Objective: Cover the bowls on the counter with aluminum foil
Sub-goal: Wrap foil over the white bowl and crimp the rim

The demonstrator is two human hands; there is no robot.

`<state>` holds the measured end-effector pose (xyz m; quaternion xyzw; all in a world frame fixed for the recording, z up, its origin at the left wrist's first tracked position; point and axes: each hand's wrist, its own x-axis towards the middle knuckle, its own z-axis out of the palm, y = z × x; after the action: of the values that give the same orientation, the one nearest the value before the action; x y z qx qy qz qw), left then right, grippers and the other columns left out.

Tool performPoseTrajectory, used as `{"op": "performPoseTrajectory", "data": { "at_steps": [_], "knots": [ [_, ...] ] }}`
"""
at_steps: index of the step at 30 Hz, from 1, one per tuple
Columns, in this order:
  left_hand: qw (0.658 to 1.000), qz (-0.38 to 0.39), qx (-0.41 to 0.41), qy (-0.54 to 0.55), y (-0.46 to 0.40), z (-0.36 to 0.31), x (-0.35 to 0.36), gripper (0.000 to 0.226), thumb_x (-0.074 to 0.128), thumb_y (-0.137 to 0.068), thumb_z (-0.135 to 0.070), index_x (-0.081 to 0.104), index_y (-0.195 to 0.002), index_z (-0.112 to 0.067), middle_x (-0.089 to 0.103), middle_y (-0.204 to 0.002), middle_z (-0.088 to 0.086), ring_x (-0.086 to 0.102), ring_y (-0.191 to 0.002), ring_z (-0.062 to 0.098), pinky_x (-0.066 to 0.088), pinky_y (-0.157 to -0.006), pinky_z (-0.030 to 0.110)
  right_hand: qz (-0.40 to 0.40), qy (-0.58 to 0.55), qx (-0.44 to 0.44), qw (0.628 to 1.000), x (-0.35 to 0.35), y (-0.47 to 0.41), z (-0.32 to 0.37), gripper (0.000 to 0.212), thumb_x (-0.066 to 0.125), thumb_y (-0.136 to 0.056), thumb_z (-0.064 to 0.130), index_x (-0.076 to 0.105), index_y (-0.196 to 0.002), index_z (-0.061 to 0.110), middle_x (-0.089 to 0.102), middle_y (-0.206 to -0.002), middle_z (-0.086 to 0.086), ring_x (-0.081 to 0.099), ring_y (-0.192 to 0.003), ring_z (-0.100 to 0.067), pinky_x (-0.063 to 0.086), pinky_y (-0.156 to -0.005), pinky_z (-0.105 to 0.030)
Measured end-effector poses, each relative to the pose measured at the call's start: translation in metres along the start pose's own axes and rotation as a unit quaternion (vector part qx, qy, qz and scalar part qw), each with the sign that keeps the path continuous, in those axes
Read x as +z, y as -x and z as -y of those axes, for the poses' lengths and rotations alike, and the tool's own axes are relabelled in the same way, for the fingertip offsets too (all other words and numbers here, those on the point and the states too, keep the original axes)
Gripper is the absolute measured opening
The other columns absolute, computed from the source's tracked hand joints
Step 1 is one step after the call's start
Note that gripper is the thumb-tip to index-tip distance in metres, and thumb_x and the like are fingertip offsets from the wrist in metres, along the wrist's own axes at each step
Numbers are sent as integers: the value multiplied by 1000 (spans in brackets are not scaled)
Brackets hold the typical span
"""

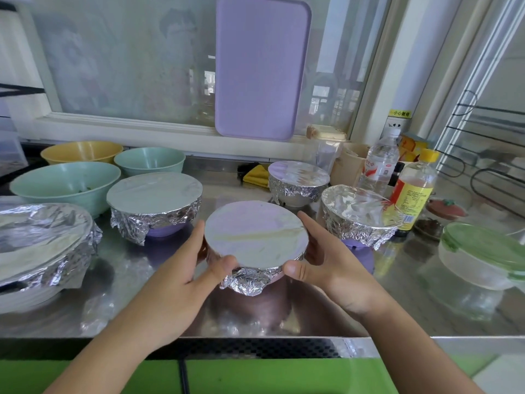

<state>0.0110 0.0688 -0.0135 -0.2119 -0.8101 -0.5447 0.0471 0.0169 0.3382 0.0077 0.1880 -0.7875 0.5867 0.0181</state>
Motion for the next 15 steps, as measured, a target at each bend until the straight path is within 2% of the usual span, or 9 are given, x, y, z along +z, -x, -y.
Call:
{"op": "performPoseTrajectory", "data": {
  "at_steps": [3, 5, 7, 9, 10, 11, 12, 13, 15],
  "knots": [
    [1000, 5, 13, -10, 0, 0, 0, 74, 66, -90, -68, 31, -155, -55, 50, -147, -37, 43, -141, -10, 33, -119, 35, -12, -6, -11, 1000, 0, 1, 0, 86, 89, -78, 36, 49, -152, 17, 61, -149, -4, 51, -145, -23, 32, -125, -56],
    [999, -11, 17, -37, -2, 0, 2, 71, 70, -89, -58, 32, -150, -61, 53, -142, -39, 46, -137, -12, 37, -115, 33, -16, -8, -12, 1000, 0, 1, -2, 84, 89, -77, 33, 51, -150, 16, 63, -147, -4, 53, -143, -22, 35, -124, -52],
    [999, -23, 5, -39, -5, 0, 3, 70, 72, -91, -57, 31, -148, -65, 56, -142, -35, 49, -137, -7, 41, -114, 38, -25, -8, -15, 1000, 1, 2, -4, 84, 94, -74, 31, 54, -147, 20, 65, -144, -1, 56, -140, -20, 40, -121, -44],
    [999, -23, -11, -46, -6, 5, 4, 76, 75, -90, -53, 33, -153, -58, 58, -145, -26, 51, -140, 5, 43, -115, 50, -39, -2, -14, 999, 2, 3, -6, 79, 91, -72, 25, 56, -143, 24, 67, -141, 3, 58, -138, -17, 43, -118, -37],
    [998, -29, -11, -58, -6, 5, 4, 76, 74, -90, -49, 33, -153, -58, 58, -145, -27, 51, -140, 6, 43, -115, 49, -48, 0, -15, 999, 4, 4, -8, 77, 89, -72, 24, 56, -142, 24, 68, -140, 4, 59, -137, -15, 44, -117, -34],
    [996, -36, -13, -77, -6, 5, 5, 71, 72, -94, -45, 33, -151, -61, 57, -143, -32, 51, -138, 1, 43, -115, 41, -61, 0, -12, 998, 5, 6, -9, 79, 89, -72, 24, 55, -143, 24, 68, -139, 5, 59, -136, -14, 45, -117, -35],
    [994, -47, -11, -102, -4, 3, 5, 67, 69, -97, -42, 33, -147, -66, 55, -140, -39, 49, -136, -6, 40, -113, 26, -78, -3, -9, 997, 7, 8, -11, 82, 91, -71, 27, 53, -144, 23, 68, -140, 8, 59, -136, -13, 44, -118, -37],
    [989, -63, -5, -134, 1, -1, 5, 62, 66, -99, -39, 33, -144, -67, 51, -137, -45, 47, -132, -12, 37, -106, 13, -94, -5, -6, 996, 9, 10, -14, 86, 92, -70, 30, 51, -145, 23, 67, -140, 11, 58, -137, -11, 43, -119, -39],
    [981, -101, 14, -167, 9, -8, 7, 61, 60, -102, -29, 35, -143, -66, 46, -137, -50, 45, -131, -18, 31, -99, 4, -112, -10, -5, 994, 9, 16, -17, 85, 92, -71, 37, 50, -144, 24, 67, -139, 15, 58, -136, -8, 43, -119, -41]
  ]
}}
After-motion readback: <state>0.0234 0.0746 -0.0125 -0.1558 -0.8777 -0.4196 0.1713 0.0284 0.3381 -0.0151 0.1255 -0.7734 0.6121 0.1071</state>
